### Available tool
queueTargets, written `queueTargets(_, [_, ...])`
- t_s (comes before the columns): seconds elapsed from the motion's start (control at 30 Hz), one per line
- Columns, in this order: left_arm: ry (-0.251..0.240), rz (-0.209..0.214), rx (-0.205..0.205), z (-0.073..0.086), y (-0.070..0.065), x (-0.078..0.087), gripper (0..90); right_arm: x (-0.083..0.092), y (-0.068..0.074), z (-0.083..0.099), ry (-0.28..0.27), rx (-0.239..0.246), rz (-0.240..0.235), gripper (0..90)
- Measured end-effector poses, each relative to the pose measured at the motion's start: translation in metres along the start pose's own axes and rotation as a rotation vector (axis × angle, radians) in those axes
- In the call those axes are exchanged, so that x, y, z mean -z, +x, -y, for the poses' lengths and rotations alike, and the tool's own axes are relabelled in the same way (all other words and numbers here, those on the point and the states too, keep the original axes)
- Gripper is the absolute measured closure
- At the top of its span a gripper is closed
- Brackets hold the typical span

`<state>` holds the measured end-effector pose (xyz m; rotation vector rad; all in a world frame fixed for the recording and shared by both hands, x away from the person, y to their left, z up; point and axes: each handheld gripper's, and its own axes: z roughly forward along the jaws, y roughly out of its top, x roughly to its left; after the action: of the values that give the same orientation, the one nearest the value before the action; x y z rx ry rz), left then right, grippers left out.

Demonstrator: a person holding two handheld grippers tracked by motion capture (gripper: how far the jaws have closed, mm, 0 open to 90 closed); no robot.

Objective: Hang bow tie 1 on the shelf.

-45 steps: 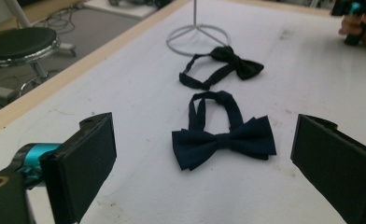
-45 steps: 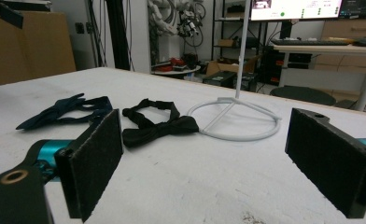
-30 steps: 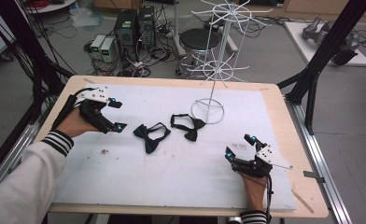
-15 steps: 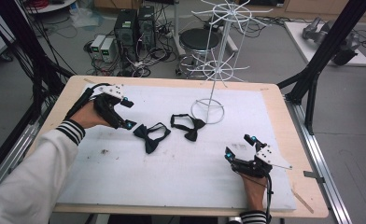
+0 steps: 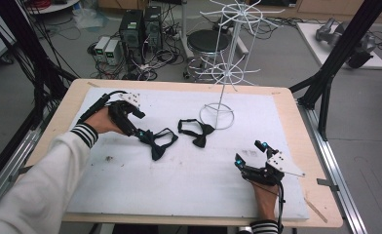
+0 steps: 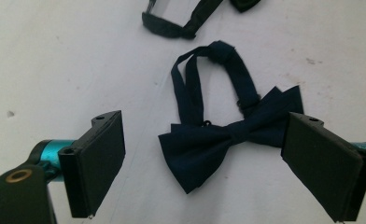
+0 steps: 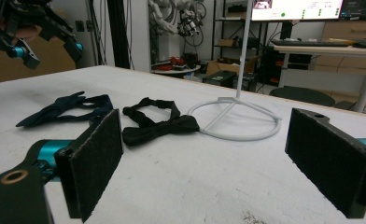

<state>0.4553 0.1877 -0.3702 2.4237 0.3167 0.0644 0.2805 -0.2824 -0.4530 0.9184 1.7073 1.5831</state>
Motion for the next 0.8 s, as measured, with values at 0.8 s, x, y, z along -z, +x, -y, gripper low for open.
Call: queueTargets(0.8, [0.091,0.041,0.139,0.017,0.023,-0.037,24.2,0.000,0.000,0.000,0.002,-0.002,0.000,10.8])
